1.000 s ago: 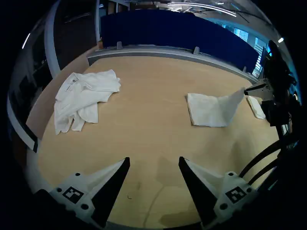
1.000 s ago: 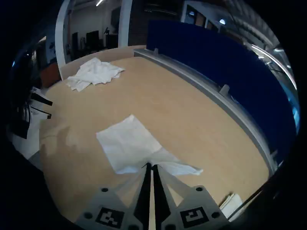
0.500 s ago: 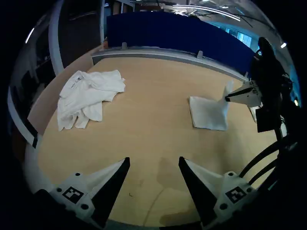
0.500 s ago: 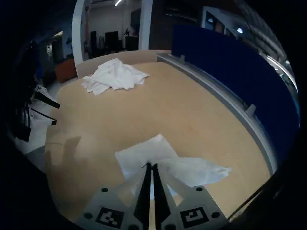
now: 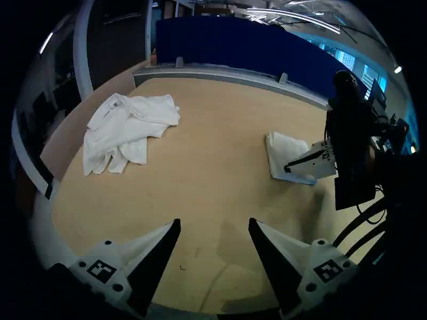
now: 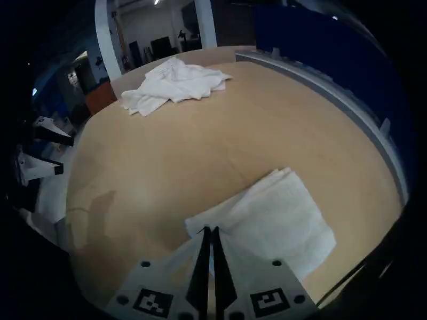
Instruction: Fold towel
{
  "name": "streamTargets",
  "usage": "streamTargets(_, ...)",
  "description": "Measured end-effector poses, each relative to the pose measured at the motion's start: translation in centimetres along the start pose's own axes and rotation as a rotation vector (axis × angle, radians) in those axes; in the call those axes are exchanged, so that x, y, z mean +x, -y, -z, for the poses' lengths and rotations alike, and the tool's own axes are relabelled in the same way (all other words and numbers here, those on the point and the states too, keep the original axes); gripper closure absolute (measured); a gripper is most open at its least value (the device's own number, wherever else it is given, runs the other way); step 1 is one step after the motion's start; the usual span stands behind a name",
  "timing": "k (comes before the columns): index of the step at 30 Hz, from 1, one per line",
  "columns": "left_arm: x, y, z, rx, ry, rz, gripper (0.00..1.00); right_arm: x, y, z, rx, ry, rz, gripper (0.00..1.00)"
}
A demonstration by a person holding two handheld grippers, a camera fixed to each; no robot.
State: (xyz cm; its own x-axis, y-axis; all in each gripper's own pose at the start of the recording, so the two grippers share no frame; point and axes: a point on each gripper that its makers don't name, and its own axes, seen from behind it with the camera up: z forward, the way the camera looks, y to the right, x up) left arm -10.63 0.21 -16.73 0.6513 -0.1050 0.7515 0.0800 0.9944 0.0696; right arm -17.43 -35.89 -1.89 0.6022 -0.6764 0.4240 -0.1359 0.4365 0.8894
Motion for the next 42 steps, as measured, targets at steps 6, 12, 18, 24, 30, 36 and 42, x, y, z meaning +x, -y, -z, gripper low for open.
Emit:
streamTargets(6, -0.3, -0.2, 0.1, -0.003, 0.009, -0.002, 0.06, 0.1, -0.2, 0.5, 0.007, -0.008, -0.009, 0.94)
streamTargets(12, -0.6, -0.4, 0.0, -0.003, 0.013, -0.002, 0.06, 0.2, -0.3, 0.8, 0.015, -0.021, -0.013, 0.73)
streamTargets(18, -0.8, -0.4, 0.0, 0.001, 0.015, 0.001, 0.06, 0.5, 0.3, 1.6, 0.036, -0.054, -0.001, 0.29)
streamTargets(24, -0.8, -0.5, 0.1, 0.003, 0.015, 0.004, 0.06, 0.9, -0.2, 2.5, -0.007, -0.092, 0.003, 0.02)
streamTargets(30, -0.8, -0.8, 0.2, 0.000, 0.015, 0.002, 0.06, 0.6, -0.7, 3.5, -0.037, -0.106, -0.017, 0.02)
streamTargets(36, -0.8, -1.1, 0.5, -0.003, 0.014, -0.003, 0.06, -0.9, -1.6, 4.5, -0.075, -0.094, -0.054, 0.02)
streamTargets(42, -0.9, -1.3, 0.6, -0.005, 0.015, -0.005, 0.06, -3.2, -2.7, 5.7, -0.123, -0.070, -0.084, 0.02)
